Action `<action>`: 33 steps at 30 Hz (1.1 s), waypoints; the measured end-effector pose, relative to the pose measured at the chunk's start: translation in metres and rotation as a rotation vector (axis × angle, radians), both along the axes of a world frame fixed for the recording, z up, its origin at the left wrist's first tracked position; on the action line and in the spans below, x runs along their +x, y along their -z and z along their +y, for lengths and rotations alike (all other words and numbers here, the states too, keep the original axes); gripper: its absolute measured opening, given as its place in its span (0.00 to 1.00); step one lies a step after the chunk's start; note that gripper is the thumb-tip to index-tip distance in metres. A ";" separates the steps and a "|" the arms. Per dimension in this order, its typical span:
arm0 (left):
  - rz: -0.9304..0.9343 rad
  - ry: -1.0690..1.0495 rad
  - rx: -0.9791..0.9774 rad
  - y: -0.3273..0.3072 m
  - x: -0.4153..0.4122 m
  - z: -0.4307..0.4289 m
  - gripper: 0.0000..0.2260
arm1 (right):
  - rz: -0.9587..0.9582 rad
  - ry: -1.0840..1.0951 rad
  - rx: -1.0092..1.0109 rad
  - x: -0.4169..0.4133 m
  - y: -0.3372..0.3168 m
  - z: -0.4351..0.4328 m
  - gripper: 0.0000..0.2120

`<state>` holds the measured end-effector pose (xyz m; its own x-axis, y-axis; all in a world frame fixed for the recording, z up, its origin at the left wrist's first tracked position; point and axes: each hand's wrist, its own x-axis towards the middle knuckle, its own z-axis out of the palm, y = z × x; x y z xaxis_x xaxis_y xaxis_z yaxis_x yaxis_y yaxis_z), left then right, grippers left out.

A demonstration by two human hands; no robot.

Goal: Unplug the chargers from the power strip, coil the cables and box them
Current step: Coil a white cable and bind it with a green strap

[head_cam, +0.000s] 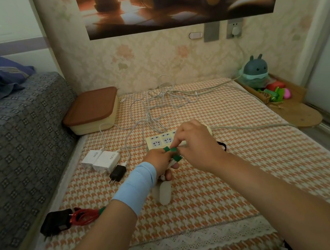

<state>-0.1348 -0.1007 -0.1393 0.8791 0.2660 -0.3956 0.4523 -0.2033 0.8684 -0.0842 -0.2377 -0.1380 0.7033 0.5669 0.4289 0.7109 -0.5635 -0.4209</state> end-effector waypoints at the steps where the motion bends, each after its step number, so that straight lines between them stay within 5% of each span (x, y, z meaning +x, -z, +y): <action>1: 0.011 -0.014 -0.014 0.001 0.001 0.001 0.12 | -0.098 -0.032 -0.002 -0.002 0.000 0.001 0.06; 6: 0.045 -0.105 -0.033 0.005 0.009 0.017 0.09 | -0.303 -0.192 -0.114 -0.006 -0.002 0.006 0.08; 17: -0.216 -0.290 0.176 0.012 0.016 0.028 0.19 | 0.345 -0.086 0.188 -0.020 -0.002 0.014 0.07; 21: -0.220 -0.318 0.066 0.009 0.016 0.023 0.17 | 0.612 -0.049 0.391 -0.022 -0.001 0.015 0.01; 28: -0.120 -0.387 -0.237 -0.001 0.014 0.028 0.17 | 0.863 0.055 0.603 -0.023 0.001 0.024 0.09; 33: -0.098 -0.252 -0.501 0.003 0.013 0.031 0.18 | 0.859 0.023 0.529 -0.014 0.002 0.018 0.02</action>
